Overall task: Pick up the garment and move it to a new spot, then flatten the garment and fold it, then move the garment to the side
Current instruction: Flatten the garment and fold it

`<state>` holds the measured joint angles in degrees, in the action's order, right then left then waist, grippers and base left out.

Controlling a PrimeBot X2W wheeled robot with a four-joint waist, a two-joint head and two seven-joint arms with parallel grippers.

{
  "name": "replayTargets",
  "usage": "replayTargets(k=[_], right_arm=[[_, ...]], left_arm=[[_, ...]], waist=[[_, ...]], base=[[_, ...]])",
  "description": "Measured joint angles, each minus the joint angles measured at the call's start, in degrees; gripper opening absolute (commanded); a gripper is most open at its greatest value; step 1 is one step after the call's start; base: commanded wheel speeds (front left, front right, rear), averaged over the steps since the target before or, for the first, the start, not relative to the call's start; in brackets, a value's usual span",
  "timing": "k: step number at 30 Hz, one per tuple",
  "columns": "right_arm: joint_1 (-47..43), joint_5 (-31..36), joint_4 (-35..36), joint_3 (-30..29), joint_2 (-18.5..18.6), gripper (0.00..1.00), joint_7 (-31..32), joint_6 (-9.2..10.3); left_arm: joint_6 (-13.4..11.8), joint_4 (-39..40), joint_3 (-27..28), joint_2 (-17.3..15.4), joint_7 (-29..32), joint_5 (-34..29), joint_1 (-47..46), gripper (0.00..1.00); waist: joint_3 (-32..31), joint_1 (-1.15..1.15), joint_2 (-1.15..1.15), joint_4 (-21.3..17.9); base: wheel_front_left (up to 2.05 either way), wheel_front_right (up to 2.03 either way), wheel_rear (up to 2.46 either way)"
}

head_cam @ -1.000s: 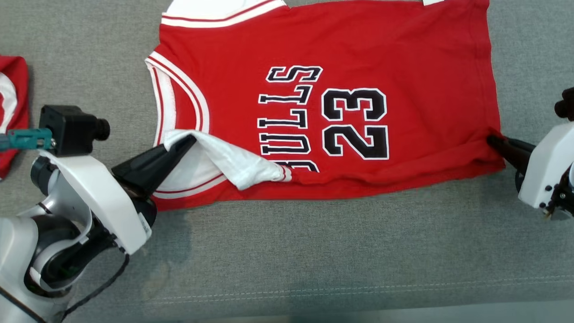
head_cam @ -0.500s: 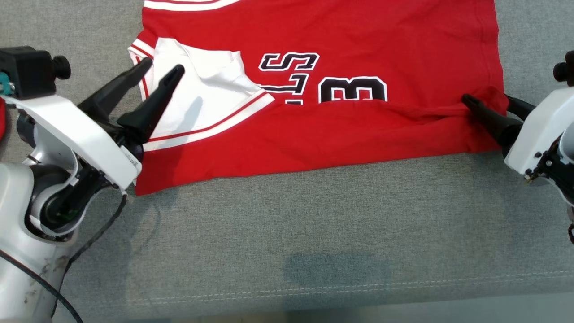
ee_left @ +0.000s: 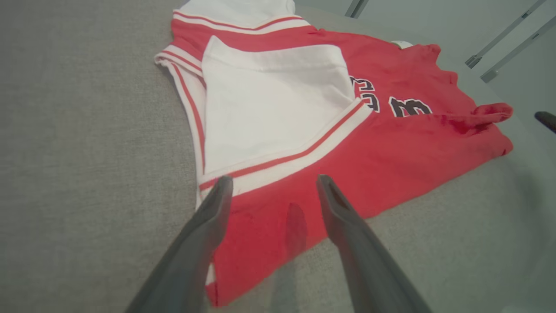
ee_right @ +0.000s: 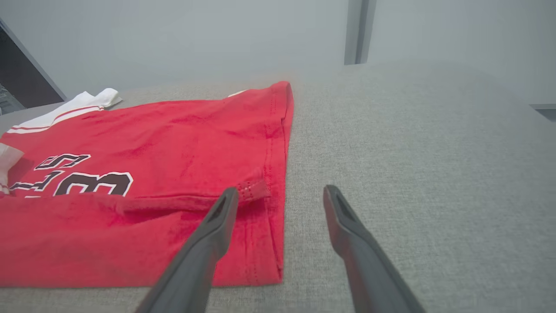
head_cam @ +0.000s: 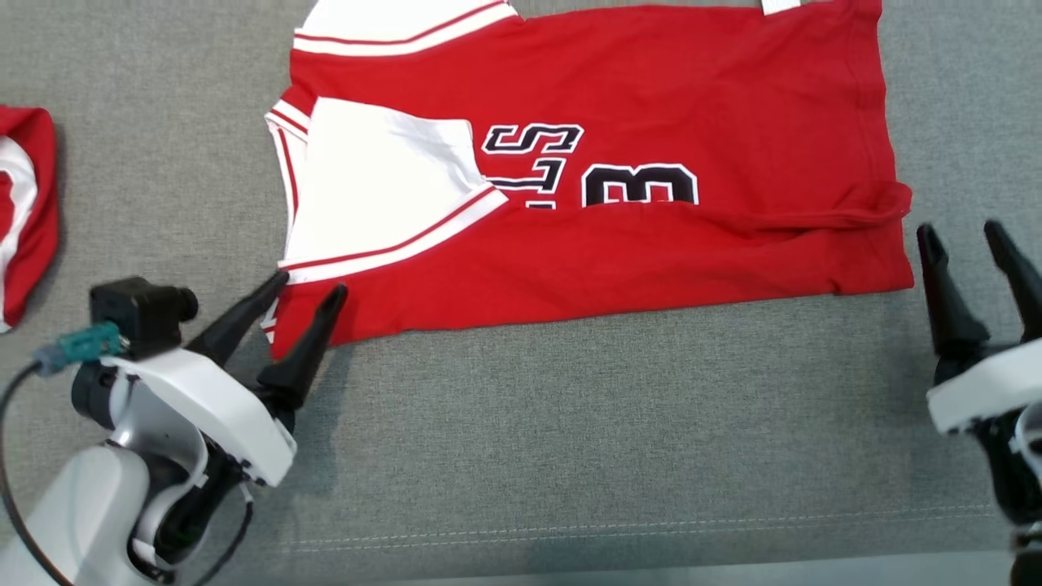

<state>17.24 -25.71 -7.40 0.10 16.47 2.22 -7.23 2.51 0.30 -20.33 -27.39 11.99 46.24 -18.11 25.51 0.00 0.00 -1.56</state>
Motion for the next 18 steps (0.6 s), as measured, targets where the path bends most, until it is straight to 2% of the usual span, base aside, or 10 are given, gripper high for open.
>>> replayTargets(k=[9,12,18], right_arm=[[-7.6,8.8,-0.2,-4.5,-9.4,1.0,-7.8,0.0],[-8.8,9.8,-1.4,-5.1,-10.9,1.0,-8.9,0.0],[-9.3,10.3,-4.5,-4.9,-11.4,1.0,-9.3,0.0]], left_arm=[[-6.2,-1.4,-0.7,1.9,-5.3,-5.2,3.7,1.0],[-7.8,-2.3,-0.7,3.1,-6.7,-6.0,5.3,1.0],[-8.2,-2.9,-1.3,3.1,-6.4,-6.1,7.1,1.0]], waist=[[-3.6,0.0,0.0,0.2],[-5.0,0.0,0.0,-0.1],[-6.8,0.0,0.0,-0.9]], base=[[0.0,0.0,0.0],[0.0,0.0,0.0],[0.0,0.0,0.0]])
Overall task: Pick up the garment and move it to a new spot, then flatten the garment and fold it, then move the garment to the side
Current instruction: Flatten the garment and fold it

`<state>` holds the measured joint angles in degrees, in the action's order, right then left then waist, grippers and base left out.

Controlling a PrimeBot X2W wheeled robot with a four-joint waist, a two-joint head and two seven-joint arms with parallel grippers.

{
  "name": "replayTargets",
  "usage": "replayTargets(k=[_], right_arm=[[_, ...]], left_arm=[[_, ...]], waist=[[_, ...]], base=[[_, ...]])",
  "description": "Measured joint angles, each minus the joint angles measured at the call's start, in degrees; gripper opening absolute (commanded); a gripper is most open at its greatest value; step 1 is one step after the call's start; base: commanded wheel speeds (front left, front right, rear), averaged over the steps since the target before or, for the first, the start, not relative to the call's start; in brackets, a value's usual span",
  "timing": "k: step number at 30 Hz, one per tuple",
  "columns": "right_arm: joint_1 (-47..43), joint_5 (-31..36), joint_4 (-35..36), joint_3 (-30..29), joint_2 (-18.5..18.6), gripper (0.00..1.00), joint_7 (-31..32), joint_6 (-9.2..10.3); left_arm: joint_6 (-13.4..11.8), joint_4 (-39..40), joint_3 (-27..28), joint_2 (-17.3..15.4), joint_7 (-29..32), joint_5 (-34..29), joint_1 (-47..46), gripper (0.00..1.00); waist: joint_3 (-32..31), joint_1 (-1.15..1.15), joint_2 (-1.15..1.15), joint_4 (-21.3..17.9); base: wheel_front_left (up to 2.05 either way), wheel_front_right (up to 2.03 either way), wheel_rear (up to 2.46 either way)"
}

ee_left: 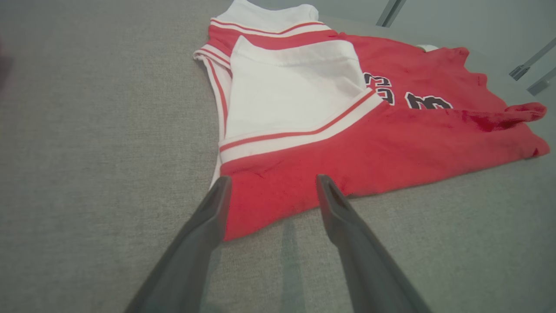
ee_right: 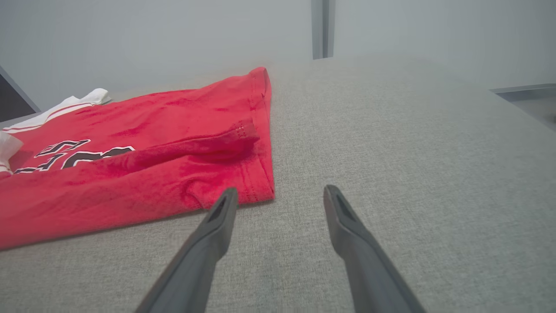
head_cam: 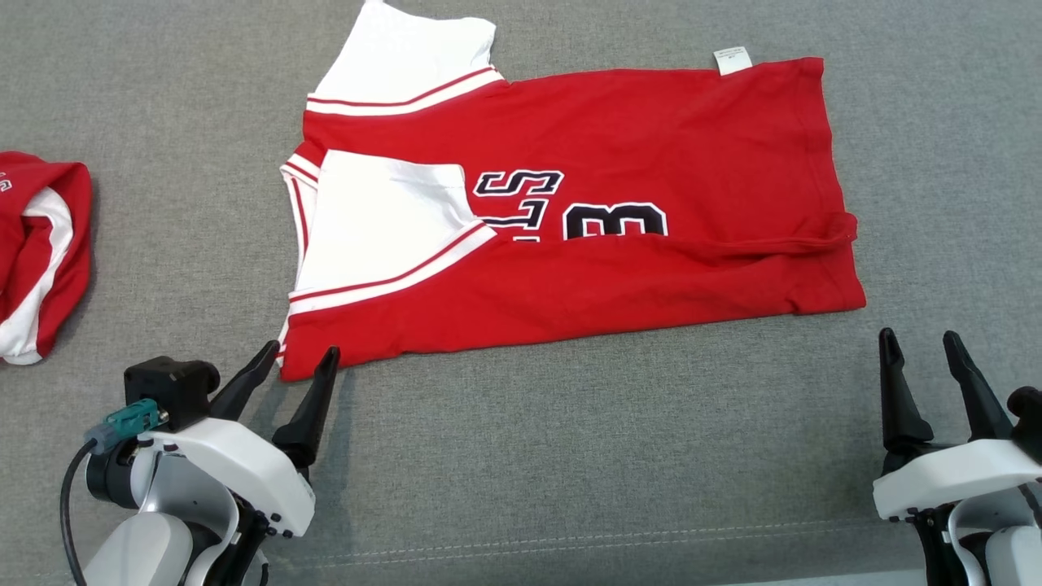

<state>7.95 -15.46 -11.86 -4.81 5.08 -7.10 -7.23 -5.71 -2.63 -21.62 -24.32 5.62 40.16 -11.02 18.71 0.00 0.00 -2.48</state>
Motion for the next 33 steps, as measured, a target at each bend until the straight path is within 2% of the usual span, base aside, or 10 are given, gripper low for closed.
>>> replayTargets(k=[10,23,27,31,32,33], right_arm=[[3.3,0.3,-3.0,1.9,0.5,1.0,0.6,-0.01],[16.1,-3.3,-12.3,11.4,6.8,1.0,6.9,-0.01],[17.7,-5.1,-14.5,13.3,8.0,1.0,8.3,-0.01],[19.0,-7.2,-15.1,15.0,8.7,1.0,9.5,-0.01],[19.2,-7.8,-15.2,15.2,9.1,0.6,9.7,-0.01],[19.3,-8.4,-15.3,15.5,9.4,0.22,9.7,-0.01]], left_arm=[[-0.4,-0.2,-0.7,-0.4,2.6,-0.3,-0.1,1.0],[-0.3,-6.1,-1.6,-0.4,5.7,-0.4,-8.1,1.0],[0.2,-7.6,-2.0,-0.1,6.2,-0.3,-9.4,1.0],[1.9,-8.2,-2.3,0.0,7.5,1.4,-10.3,1.0],[2.5,-8.2,-2.4,-0.1,8.0,1.8,-10.5,0.89],[3.1,-8.1,-2.4,0.0,8.3,2.7,-10.5,0.43]], waist=[[0.4,0.0,0.0,-0.6],[4.5,0.0,0.0,-0.5],[5.4,0.0,0.0,-0.1],[5.8,0.0,0.0,0.1],[5.9,0.0,0.0,0.1],[5.9,0.0,0.0,0.2]], base=[[0.0,0.0,0.0],[0.0,0.0,0.0],[0.0,0.0,0.0],[0.0,0.0,0.0],[0.0,0.0,0.0],[0.0,0.0,0.0]])
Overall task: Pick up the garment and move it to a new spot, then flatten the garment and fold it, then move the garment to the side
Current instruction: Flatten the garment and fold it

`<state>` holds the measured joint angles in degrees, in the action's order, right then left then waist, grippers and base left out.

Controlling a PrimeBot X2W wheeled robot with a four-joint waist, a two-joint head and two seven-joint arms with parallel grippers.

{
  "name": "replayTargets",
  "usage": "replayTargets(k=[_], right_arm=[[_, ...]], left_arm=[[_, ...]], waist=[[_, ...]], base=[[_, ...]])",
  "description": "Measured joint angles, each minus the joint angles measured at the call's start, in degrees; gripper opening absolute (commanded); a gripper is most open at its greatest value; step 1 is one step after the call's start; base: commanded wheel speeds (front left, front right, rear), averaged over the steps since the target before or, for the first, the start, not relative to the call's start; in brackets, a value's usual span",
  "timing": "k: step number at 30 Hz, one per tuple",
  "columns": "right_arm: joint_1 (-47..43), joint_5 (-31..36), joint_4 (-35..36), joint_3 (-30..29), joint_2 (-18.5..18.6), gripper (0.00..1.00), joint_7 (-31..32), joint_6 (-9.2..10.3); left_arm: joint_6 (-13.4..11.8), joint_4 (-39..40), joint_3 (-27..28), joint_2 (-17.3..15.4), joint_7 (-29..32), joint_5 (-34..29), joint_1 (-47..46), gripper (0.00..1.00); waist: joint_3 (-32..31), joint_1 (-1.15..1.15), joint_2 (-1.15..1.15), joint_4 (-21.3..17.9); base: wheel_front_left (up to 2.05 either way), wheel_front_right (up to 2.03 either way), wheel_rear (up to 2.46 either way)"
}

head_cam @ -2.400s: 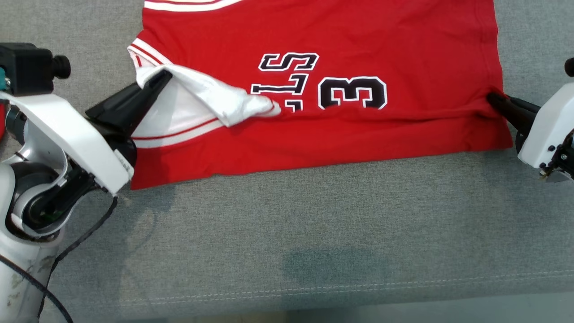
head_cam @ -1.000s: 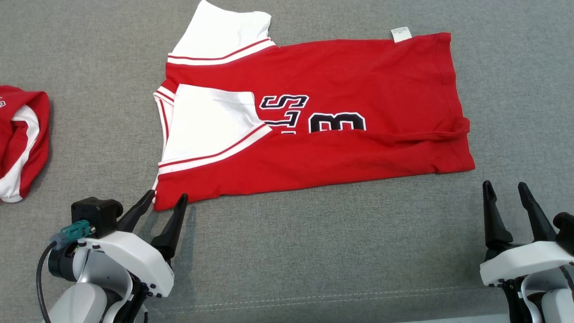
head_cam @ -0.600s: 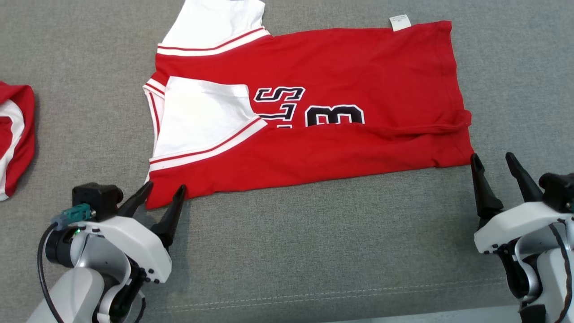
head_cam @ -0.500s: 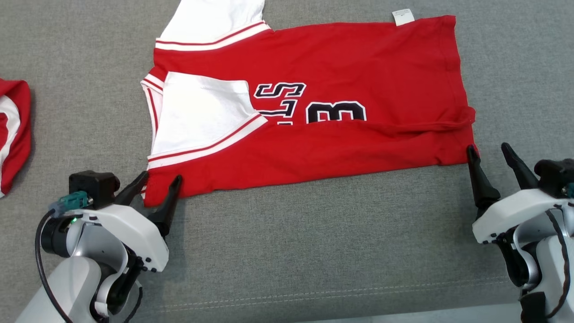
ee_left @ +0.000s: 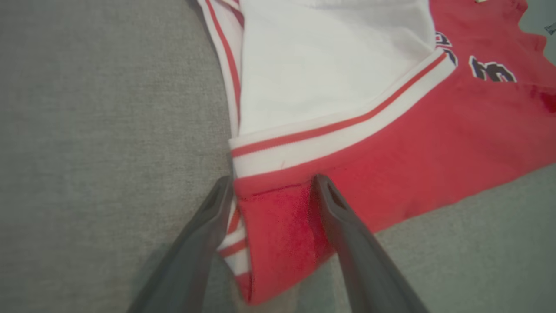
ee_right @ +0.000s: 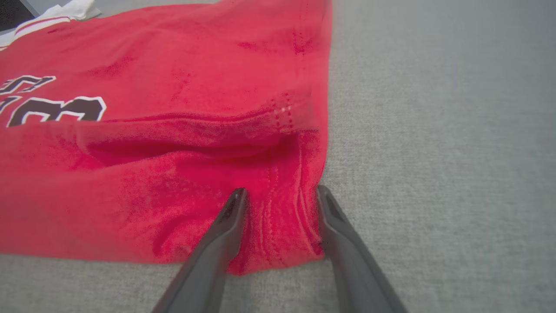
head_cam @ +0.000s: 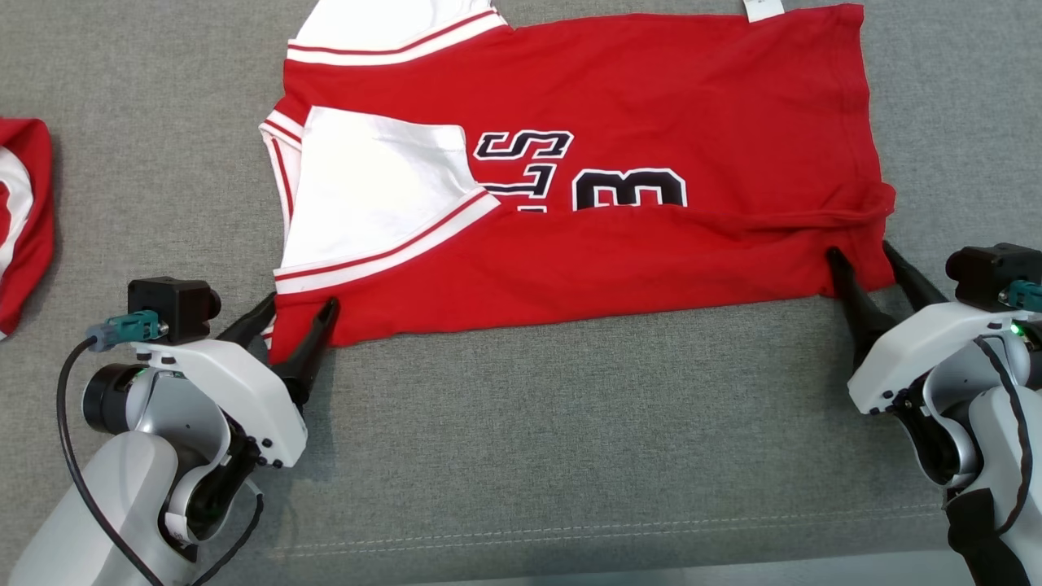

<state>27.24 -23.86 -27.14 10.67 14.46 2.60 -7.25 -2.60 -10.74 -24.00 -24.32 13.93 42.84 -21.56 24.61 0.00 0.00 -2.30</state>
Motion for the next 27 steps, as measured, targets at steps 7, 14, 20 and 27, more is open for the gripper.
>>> replayTargets(k=[7,14,20,27], right_arm=[[-0.5,-4.7,1.5,1.6,1.3,0.0,2.6,-0.07],[-9.3,-9.4,10.8,0.8,5.5,0.0,7.8,-0.07],[-16.9,-10.4,17.9,-3.0,6.2,0.0,11.5,-0.08],[-21.7,-9.7,20.9,-7.0,2.6,1.0,13.5,-0.07]], left_arm=[[2.1,3.0,-1.1,-0.2,3.7,3.4,1.7,0.0],[1.0,9.3,-1.0,-2.7,4.9,4.0,9.0,0.0],[-0.9,14.3,-0.6,-4.4,5.2,4.2,13.9,0.0],[-3.1,17.3,-0.3,-4.9,5.9,5.7,17.6,1.0]], waist=[[-0.7,0.0,0.0,0.5],[-2.1,0.0,0.0,1.2],[-2.8,0.0,0.0,1.5],[-2.8,0.0,0.0,1.5]], base=[[0.0,0.0,0.0],[0.0,0.0,0.0],[0.0,0.0,0.0],[0.0,0.0,0.0]])
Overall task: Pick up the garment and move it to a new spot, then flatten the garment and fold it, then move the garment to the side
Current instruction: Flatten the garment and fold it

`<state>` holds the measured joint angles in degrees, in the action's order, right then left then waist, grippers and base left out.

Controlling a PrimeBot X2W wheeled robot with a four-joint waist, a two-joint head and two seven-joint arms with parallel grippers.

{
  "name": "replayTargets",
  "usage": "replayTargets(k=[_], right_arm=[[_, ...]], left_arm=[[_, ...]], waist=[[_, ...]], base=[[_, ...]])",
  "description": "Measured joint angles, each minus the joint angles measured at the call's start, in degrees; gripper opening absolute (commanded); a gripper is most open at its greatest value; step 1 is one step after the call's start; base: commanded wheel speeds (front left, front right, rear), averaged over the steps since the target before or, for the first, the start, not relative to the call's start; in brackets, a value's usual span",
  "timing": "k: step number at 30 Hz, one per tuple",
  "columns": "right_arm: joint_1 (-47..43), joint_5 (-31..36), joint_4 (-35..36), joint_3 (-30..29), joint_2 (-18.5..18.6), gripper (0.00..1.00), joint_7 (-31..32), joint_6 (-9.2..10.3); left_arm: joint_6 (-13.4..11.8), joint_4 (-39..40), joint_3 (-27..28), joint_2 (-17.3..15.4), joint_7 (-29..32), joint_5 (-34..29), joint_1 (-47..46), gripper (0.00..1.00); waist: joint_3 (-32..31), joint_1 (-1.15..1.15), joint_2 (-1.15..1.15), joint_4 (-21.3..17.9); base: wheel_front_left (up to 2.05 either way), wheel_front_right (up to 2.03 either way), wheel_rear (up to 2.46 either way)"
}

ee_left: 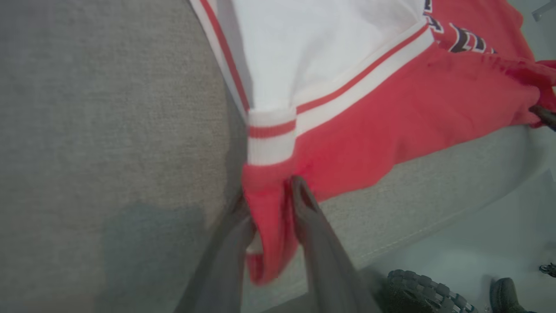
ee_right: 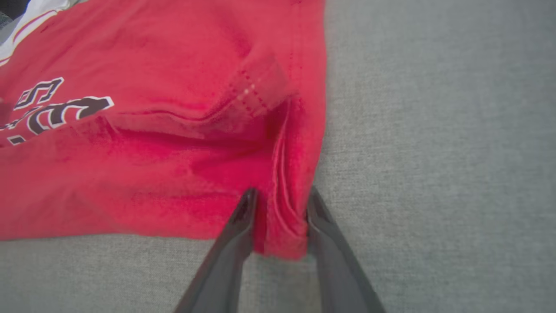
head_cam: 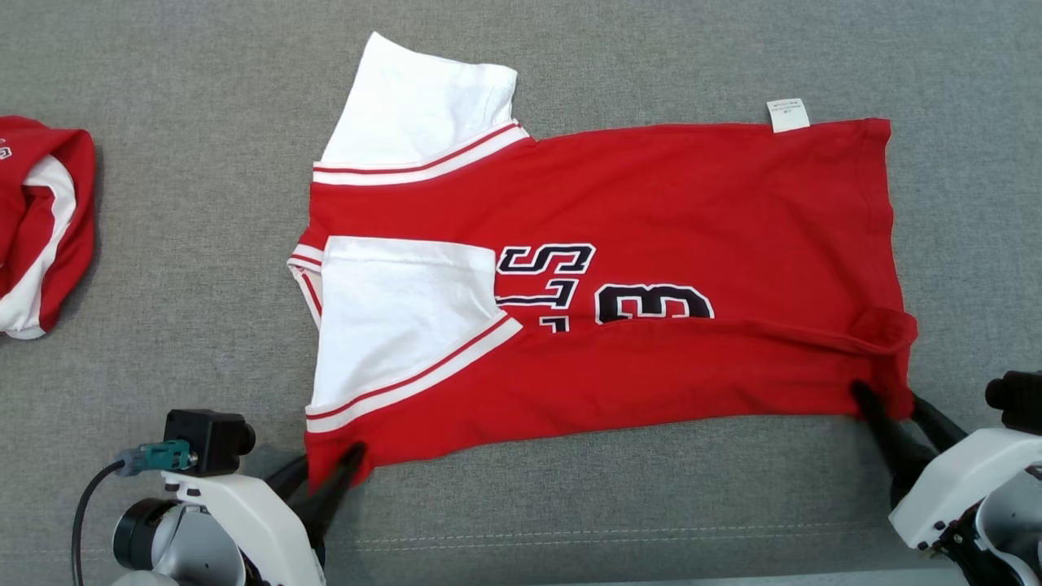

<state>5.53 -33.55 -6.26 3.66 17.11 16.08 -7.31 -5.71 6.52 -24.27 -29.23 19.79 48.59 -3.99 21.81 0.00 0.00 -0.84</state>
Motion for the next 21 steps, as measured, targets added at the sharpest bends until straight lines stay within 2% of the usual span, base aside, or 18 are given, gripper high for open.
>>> replayTargets(k=[4,9,13,21], right_arm=[[-0.2,1.1,-0.4,-1.3,-2.3,1.0,-1.7,-0.02],[-0.3,2.0,-0.5,-1.8,-3.4,1.0,-4.5,-0.01],[-1.2,3.6,0.9,-4.0,-4.0,1.0,-7.6,0.0],[-0.2,6.6,3.9,-7.5,-6.0,1.0,-9.6,0.01]], left_arm=[[0.0,0.1,-0.3,0.5,0.3,0.4,0.2,1.0],[-0.8,0.9,0.2,0.3,-0.7,0.0,0.3,1.0],[-2.2,4.0,2.3,-1.5,-2.7,-2.4,0.3,1.0],[-2.4,7.3,2.9,-4.0,-2.1,-4.8,-3.9,1.0]], waist=[[0.1,0.0,0.0,0.1],[0.0,0.0,0.0,-0.2],[-0.1,0.0,0.0,-0.6],[0.0,0.0,0.0,-2.1]], base=[[0.0,0.0,0.0],[0.0,0.0,0.0],[0.0,0.0,0.0],[0.0,0.0,0.0]])
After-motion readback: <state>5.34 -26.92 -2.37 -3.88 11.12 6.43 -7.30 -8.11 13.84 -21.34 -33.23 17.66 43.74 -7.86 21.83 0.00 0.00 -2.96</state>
